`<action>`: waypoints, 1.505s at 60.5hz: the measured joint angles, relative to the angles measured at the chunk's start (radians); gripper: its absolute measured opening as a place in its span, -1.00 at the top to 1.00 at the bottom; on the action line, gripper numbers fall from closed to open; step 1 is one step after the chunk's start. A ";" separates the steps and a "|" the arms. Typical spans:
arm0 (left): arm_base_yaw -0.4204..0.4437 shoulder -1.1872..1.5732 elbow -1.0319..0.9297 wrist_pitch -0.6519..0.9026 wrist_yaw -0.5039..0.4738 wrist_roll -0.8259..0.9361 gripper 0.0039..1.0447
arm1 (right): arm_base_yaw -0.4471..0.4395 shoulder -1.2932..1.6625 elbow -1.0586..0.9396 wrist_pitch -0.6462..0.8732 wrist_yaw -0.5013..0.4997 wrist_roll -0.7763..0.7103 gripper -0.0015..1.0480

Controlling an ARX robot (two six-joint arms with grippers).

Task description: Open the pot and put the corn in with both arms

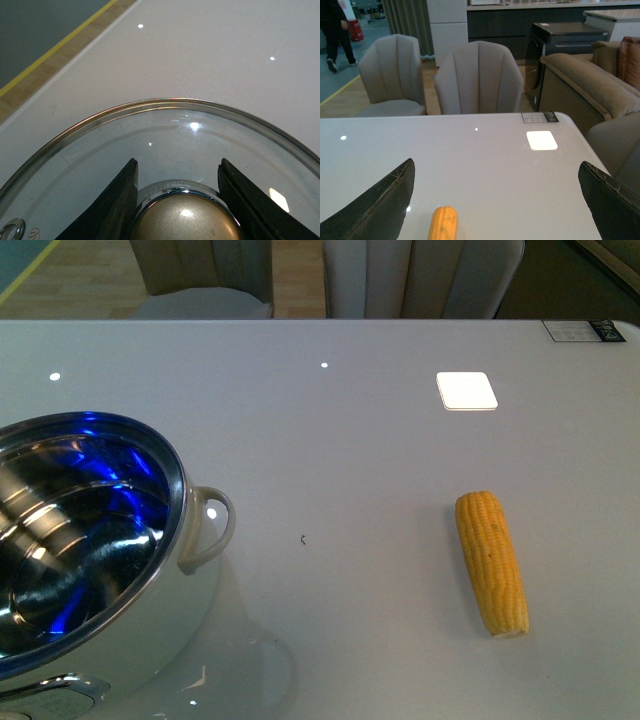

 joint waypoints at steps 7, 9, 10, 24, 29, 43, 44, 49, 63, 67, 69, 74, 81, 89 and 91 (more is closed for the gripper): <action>0.009 0.029 0.039 -0.002 -0.035 0.007 0.20 | 0.000 0.000 0.000 0.000 0.000 0.000 -0.83; 0.014 0.035 0.050 -0.005 -0.038 0.005 0.20 | 0.000 0.000 0.000 0.000 0.000 0.000 -0.83; 0.017 0.038 0.056 -0.009 -0.038 0.004 0.20 | 0.000 0.000 0.000 0.000 0.000 0.000 -0.83; 0.026 0.041 0.068 -0.014 -0.051 -0.002 0.20 | 0.000 0.000 0.000 0.000 0.000 0.000 -0.83; 0.027 0.041 0.061 -0.014 -0.052 -0.008 0.04 | 0.000 0.000 0.000 0.000 0.000 0.000 -0.83; 0.031 0.040 0.033 -0.014 -0.058 -0.017 -0.64 | 0.000 0.000 0.000 0.000 0.000 0.000 -0.83; 0.032 0.040 0.030 -0.014 -0.059 -0.019 -0.71 | 0.000 0.000 0.000 0.000 0.000 0.000 -0.83; 0.036 0.034 0.011 -0.013 -0.058 -0.021 -0.90 | 0.000 0.000 0.000 0.000 0.000 0.000 -0.83; 0.052 -0.085 -0.073 -0.013 -0.035 -0.058 -0.87 | 0.000 0.000 0.000 0.000 0.000 0.000 -0.83; 0.056 -0.148 -0.103 -0.014 -0.025 -0.068 -0.87 | 0.000 0.000 0.000 0.000 0.000 0.000 -0.83; 0.059 -0.182 -0.119 -0.018 -0.014 -0.074 -0.87 | 0.000 0.000 0.000 0.000 0.000 0.000 -0.83; 0.063 -0.267 -0.159 -0.042 0.004 -0.087 -0.87 | 0.000 0.000 0.000 0.000 0.000 0.000 -0.83; 0.069 -0.485 -0.259 -0.132 0.037 -0.149 -0.87 | 0.000 0.000 0.000 0.000 0.000 0.000 -0.83; 0.053 -0.718 -0.350 -0.214 0.027 -0.230 -0.87 | 0.000 0.000 0.000 0.000 0.000 0.000 -0.83; 0.043 -0.786 -0.377 -0.238 0.024 -0.248 -0.87 | 0.000 0.000 0.000 0.000 0.000 0.000 -0.83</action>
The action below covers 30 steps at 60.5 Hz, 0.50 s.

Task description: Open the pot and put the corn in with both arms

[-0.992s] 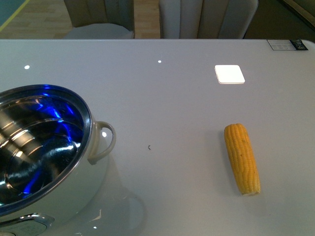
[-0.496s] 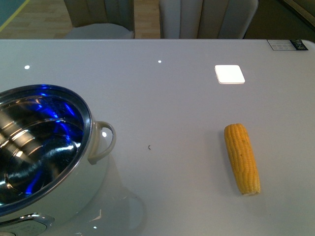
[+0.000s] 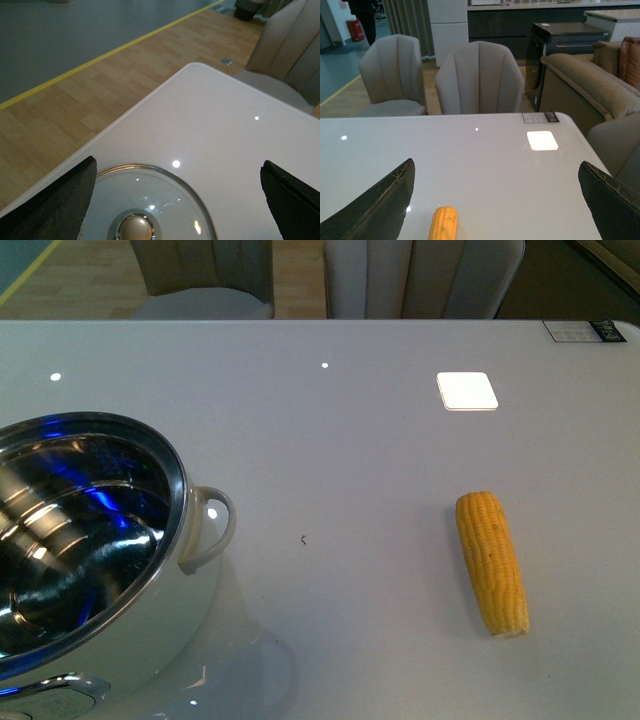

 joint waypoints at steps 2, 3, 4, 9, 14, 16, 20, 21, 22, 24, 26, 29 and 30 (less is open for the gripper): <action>-0.009 -0.054 -0.023 -0.019 0.000 -0.013 -0.87 | 0.000 0.000 0.000 0.000 0.000 0.000 -0.83; -0.014 -0.089 -0.037 -0.033 0.000 -0.021 -0.87 | 0.000 0.000 0.000 0.000 0.000 0.000 -0.83; -0.022 -0.141 -0.059 -0.053 0.001 -0.030 -0.87 | 0.000 0.000 0.000 0.000 0.000 0.000 -0.83; -0.040 -0.286 -0.121 -0.117 0.007 -0.054 -0.87 | 0.000 0.000 0.000 0.000 0.000 0.000 -0.83; -0.048 -0.433 -0.182 -0.190 0.023 -0.067 -0.87 | 0.000 0.000 0.000 0.000 0.000 0.000 -0.83; -0.048 -0.505 -0.210 -0.232 0.031 -0.070 -0.87 | 0.000 0.000 0.000 0.000 0.000 0.000 -0.83; -0.048 -0.612 -0.247 -0.306 0.048 -0.076 -0.87 | 0.000 0.000 0.000 0.000 0.000 0.000 -0.83; -0.048 -0.666 -0.262 -0.348 0.056 -0.076 -0.87 | 0.000 0.000 0.000 0.000 0.000 0.000 -0.83; -0.047 -0.700 -0.272 -0.375 0.065 -0.076 -0.87 | 0.000 0.000 0.000 0.000 0.000 0.000 -0.83; -0.047 -0.751 -0.284 -0.417 0.075 -0.076 -0.87 | 0.000 0.000 0.000 0.000 0.000 0.000 -0.83; -0.047 -0.817 -0.296 -0.474 0.089 -0.075 -0.87 | 0.000 0.000 0.000 0.000 0.000 0.000 -0.83; -0.047 -0.895 -0.307 -0.543 0.102 -0.075 -0.87 | 0.000 0.000 0.000 0.000 0.000 0.000 -0.83; -0.048 -0.925 -0.311 -0.570 0.105 -0.074 -0.87 | 0.000 0.000 0.000 0.000 0.000 0.000 -0.83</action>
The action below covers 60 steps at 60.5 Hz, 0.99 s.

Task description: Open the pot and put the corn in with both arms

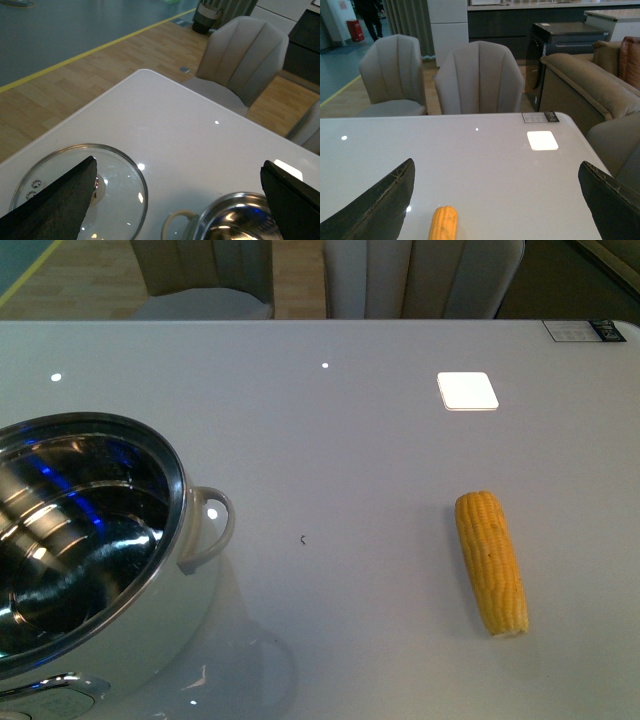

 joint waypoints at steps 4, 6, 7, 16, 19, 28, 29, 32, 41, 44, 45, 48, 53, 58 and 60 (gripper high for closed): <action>-0.008 -0.098 -0.010 -0.095 0.014 0.006 -0.87 | 0.000 0.000 0.000 0.000 0.000 0.000 -0.83; -0.015 -0.140 -0.015 -0.140 0.017 0.009 -0.87 | 0.000 0.000 0.000 0.000 0.000 0.000 -0.83; -0.020 -0.167 -0.019 -0.169 0.019 0.012 -0.87 | 0.000 0.000 0.000 0.000 0.000 0.000 -0.83; -0.067 -0.315 -0.047 -0.335 -0.005 0.020 -0.87 | 0.000 0.000 0.000 0.000 0.000 0.000 -0.83; -0.077 -0.332 -0.052 -0.351 -0.012 0.021 -0.87 | 0.000 0.000 0.000 0.000 0.000 0.000 -0.83; -0.081 -0.338 -0.052 -0.352 -0.016 0.022 -0.87 | 0.000 0.000 0.000 0.000 0.000 0.000 -0.83; -0.081 -0.339 -0.052 -0.352 -0.016 0.022 -0.87 | 0.000 0.000 0.000 0.000 0.000 0.000 -0.83; -0.081 -0.339 -0.052 -0.352 -0.016 0.022 -0.87 | 0.000 0.000 0.000 0.000 0.000 0.000 -0.83; -0.087 -0.357 -0.119 -0.106 0.204 0.116 -0.52 | 0.000 0.000 0.000 0.000 0.000 0.000 -0.83; -0.121 -0.402 -0.119 -0.098 0.197 0.138 -0.38 | 0.000 0.000 0.000 0.000 0.000 0.000 -0.83; -0.139 -0.428 -0.119 -0.109 0.187 0.144 -0.31 | 0.000 0.000 0.000 0.000 0.000 0.000 -0.83; -0.183 -0.484 -0.119 -0.150 0.143 0.157 -0.14 | 0.000 0.000 0.000 0.000 0.001 0.000 -0.83; -0.265 -0.592 -0.119 -0.259 0.068 0.170 0.24 | 0.000 0.000 0.000 0.000 0.001 0.000 -0.83; -0.302 -0.724 -0.119 -0.411 0.029 0.174 0.51 | 0.000 0.000 0.000 0.000 0.000 0.000 -0.83; -0.321 -0.760 -0.119 -0.437 0.007 0.174 0.62 | 0.000 0.000 0.000 0.000 0.001 0.000 -0.83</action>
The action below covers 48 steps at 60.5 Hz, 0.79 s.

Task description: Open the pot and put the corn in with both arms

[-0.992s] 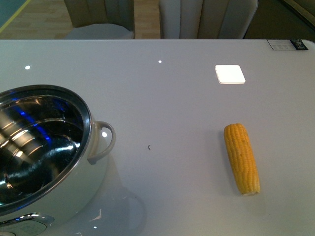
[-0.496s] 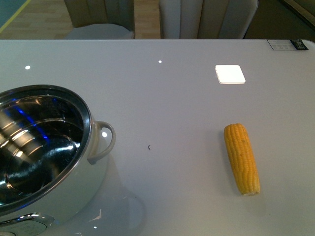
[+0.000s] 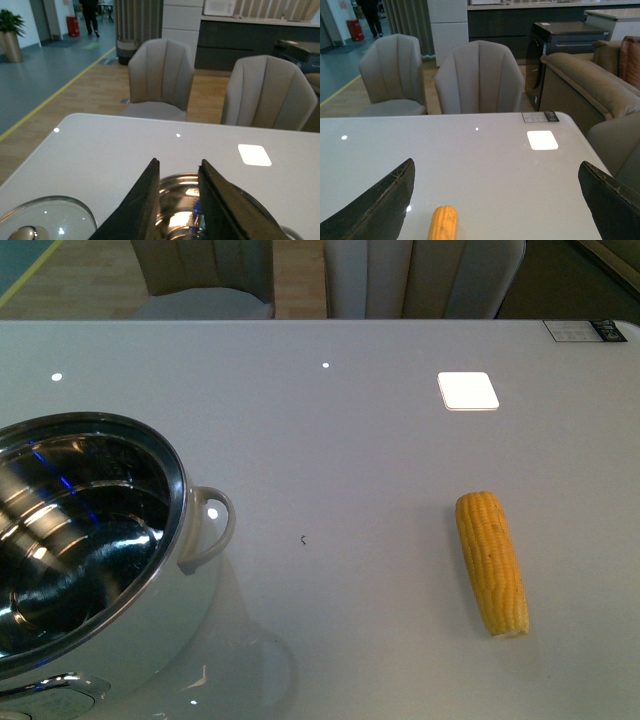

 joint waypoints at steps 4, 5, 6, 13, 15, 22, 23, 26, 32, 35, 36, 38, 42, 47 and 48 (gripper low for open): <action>-0.048 -0.039 0.000 -0.027 -0.047 0.002 0.86 | 0.000 0.000 0.000 0.000 -0.001 0.000 -0.83; -0.061 -0.044 0.000 -0.033 -0.060 0.002 0.93 | 0.000 0.000 0.000 0.000 -0.001 0.000 -0.83; -0.068 -0.047 0.000 -0.035 -0.064 0.002 0.95 | 0.000 0.000 0.000 0.000 -0.001 0.000 -0.83; -0.146 -0.067 0.000 -0.055 -0.140 0.003 0.94 | 0.000 0.000 0.000 0.000 0.000 0.000 -0.83; -0.159 -0.071 0.000 -0.058 -0.152 0.003 0.94 | 0.000 0.000 0.000 0.000 -0.001 0.000 -0.83; -0.274 -0.086 0.000 -0.076 -0.298 0.003 0.94 | 0.000 0.000 0.000 0.000 0.000 0.000 -0.83; -0.286 -0.087 0.000 -0.076 -0.307 0.003 0.94 | 0.000 0.000 0.000 0.000 0.002 0.000 -0.83; -0.336 -0.090 0.000 -0.077 -0.315 0.005 0.94 | 0.000 0.000 0.000 0.000 0.001 0.000 -0.83; -0.341 -0.090 0.000 -0.077 -0.328 0.005 0.94 | 0.000 0.000 0.000 0.000 0.001 0.000 -0.83; -0.343 -0.090 0.000 -0.077 -0.328 0.005 0.94 | 0.000 0.000 0.000 0.000 0.001 0.000 -0.83; -0.343 -0.090 0.000 -0.077 -0.328 0.005 0.94 | 0.000 0.000 0.000 0.000 0.001 0.000 -0.83; -0.343 -0.090 0.000 -0.077 -0.328 0.005 0.94 | 0.000 0.000 0.000 0.000 0.001 0.000 -0.83; -0.343 -0.090 0.000 -0.077 -0.328 0.005 0.71 | 0.000 0.000 0.000 0.000 0.001 0.000 -0.83; -0.343 -0.090 0.000 -0.077 -0.328 0.005 0.34 | 0.000 0.000 0.000 0.000 0.001 0.000 -0.83; -0.343 -0.090 0.000 -0.077 -0.328 0.005 0.27 | 0.000 0.000 0.000 0.000 0.001 0.000 -0.83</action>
